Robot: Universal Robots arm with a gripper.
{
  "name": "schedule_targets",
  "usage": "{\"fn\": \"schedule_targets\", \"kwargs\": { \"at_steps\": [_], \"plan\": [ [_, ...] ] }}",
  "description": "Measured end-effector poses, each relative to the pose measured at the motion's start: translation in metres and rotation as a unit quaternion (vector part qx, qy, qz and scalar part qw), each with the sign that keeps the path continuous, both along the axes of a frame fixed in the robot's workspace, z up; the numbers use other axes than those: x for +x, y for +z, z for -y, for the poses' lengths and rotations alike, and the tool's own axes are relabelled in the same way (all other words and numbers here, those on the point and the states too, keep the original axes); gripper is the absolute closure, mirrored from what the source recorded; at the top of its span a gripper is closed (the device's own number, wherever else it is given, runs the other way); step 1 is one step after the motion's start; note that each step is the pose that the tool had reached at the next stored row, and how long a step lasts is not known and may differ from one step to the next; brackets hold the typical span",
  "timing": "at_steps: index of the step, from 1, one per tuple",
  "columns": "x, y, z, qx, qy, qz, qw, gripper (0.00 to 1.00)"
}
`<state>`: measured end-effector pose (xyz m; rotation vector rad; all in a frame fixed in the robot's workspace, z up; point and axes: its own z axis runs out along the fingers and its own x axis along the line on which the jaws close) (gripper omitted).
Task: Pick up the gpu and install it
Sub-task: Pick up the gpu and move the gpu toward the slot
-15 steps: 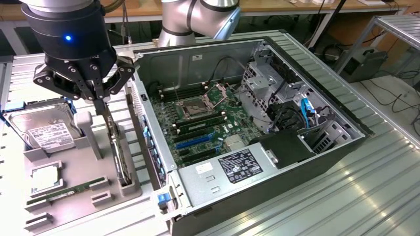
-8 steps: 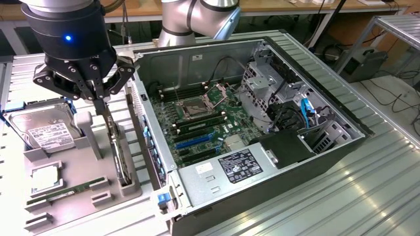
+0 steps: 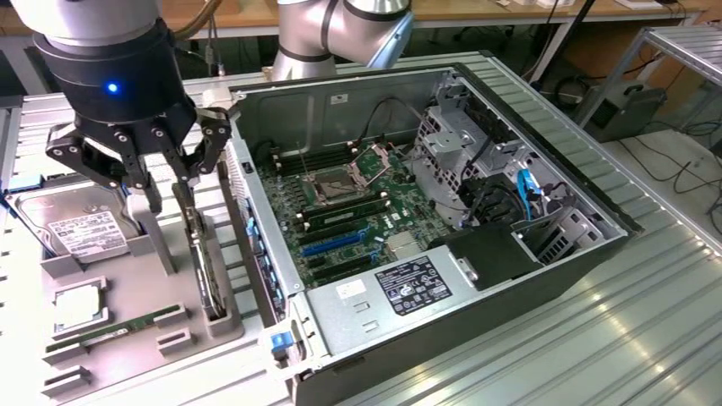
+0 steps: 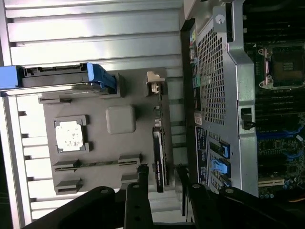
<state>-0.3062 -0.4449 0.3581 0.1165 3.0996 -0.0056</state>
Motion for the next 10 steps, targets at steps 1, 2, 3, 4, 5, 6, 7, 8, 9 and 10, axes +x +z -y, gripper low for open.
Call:
{"fn": "schedule_targets", "kwargs": {
  "at_steps": [1,2,3,4,5,6,7,8,9,10],
  "plan": [
    [0.0005,-0.0121,0.0052,0.0,0.0,0.0002,1.0,0.64],
    [0.0021,-0.0213,0.0056,-0.0001,0.0,0.0001,1.0,0.64],
    [0.0021,-0.0213,0.0056,-0.0001,0.0,0.0001,1.0,0.64],
    [0.0021,-0.0213,0.0056,-0.0001,0.0,0.0001,1.0,0.64],
    [0.0021,-0.0213,0.0056,0.0,0.0,0.0001,1.0,0.64],
    [0.0021,-0.0213,0.0056,-0.0001,0.0,0.0001,1.0,0.64],
    [0.0021,-0.0213,0.0056,-0.0001,0.0,0.0001,1.0,0.64],
    [0.0021,-0.0213,0.0056,-0.0001,0.0,0.0001,1.0,0.64],
    [0.0021,-0.0213,0.0056,-0.0001,0.0,0.0001,1.0,0.64],
    [0.0021,-0.0213,0.0056,-0.0001,0.0,0.0001,1.0,0.64]
  ]
}}
